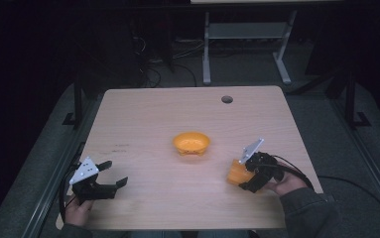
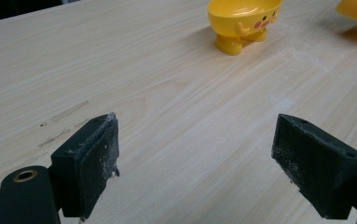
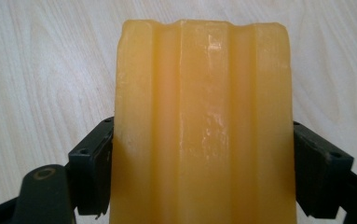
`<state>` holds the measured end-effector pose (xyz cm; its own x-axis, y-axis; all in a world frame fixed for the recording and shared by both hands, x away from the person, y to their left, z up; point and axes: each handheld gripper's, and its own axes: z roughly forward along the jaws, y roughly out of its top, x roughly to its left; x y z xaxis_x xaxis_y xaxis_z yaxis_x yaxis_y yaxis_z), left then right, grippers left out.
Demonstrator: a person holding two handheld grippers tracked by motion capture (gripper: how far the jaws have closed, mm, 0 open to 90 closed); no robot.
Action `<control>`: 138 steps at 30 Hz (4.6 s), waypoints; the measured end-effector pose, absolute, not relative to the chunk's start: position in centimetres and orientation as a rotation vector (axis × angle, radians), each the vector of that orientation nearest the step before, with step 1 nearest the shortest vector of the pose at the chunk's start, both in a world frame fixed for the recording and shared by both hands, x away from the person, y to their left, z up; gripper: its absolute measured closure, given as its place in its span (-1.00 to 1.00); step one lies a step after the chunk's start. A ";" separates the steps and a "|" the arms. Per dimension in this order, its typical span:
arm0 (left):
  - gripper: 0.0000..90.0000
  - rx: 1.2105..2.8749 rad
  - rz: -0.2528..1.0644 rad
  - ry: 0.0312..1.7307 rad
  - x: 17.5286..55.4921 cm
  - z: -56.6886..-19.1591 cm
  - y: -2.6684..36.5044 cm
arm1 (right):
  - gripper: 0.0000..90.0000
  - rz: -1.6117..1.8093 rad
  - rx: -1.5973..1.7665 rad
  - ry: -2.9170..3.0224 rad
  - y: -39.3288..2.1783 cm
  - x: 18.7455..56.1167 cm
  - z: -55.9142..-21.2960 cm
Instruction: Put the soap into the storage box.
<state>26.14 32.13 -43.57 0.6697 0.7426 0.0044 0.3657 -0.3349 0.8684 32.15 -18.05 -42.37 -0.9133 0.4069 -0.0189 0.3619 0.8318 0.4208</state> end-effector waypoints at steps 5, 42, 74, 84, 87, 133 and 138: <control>-0.68 1.945 0.506 0.867 26.1 -43.6 32.2 | -0.54 0.644 0.603 2.896 -17.9 32.5 -41.9; -0.68 1.934 0.506 0.868 26.1 -43.6 32.2 | -0.54 0.688 0.562 2.912 -16.0 35.5 -40.0; -0.68 1.935 0.508 0.865 26.2 -43.6 32.3 | -0.54 0.717 0.485 2.903 -13.7 37.4 -38.0; -0.68 1.934 0.507 0.866 26.2 -43.6 32.2 | -0.54 0.722 0.468 2.906 -13.1 37.9 -37.8; -0.68 1.935 0.507 0.865 26.2 -43.6 32.2 | -0.54 0.724 0.452 2.907 -12.7 38.1 -37.6; -0.68 1.929 0.508 0.865 26.2 -43.5 32.3 | -0.54 0.758 0.345 2.913 -8.6 41.8 -34.9; -0.68 1.929 0.507 0.865 26.2 -43.5 32.3 | -0.54 0.777 0.339 2.916 -8.0 42.1 -34.8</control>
<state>26.23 32.31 -43.54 0.6667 0.7453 -0.0037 0.3615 -0.3190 0.8761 42.15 -7.99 -34.82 -0.9697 0.2406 -0.0435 0.1870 0.8446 0.5017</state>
